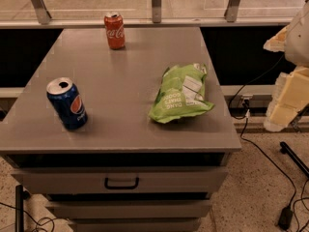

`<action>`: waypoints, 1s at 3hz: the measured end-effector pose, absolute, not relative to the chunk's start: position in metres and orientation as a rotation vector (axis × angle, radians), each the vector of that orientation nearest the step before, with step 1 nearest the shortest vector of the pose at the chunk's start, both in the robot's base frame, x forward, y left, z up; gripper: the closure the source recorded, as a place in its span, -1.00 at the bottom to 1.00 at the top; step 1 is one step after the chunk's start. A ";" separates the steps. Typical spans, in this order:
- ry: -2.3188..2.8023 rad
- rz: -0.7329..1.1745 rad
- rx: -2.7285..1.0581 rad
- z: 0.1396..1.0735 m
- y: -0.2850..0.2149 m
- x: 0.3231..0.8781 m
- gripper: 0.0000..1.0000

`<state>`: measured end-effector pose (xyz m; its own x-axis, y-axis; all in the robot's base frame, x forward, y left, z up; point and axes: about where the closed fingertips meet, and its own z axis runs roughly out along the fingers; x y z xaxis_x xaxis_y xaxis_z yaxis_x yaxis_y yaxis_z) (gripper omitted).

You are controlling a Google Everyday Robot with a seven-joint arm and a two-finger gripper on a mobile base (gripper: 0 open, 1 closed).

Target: Move green rice chip bag near coke can

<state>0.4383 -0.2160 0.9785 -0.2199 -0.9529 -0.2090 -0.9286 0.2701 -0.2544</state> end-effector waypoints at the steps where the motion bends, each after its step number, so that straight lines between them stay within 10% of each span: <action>1: 2.225 -0.106 -1.720 0.979 -0.216 0.438 -1.00; 3: 2.187 -0.118 -1.586 0.980 -0.209 0.451 -1.00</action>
Offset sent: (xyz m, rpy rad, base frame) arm 0.0062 -0.0001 0.0000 0.0012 -0.0511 -0.0564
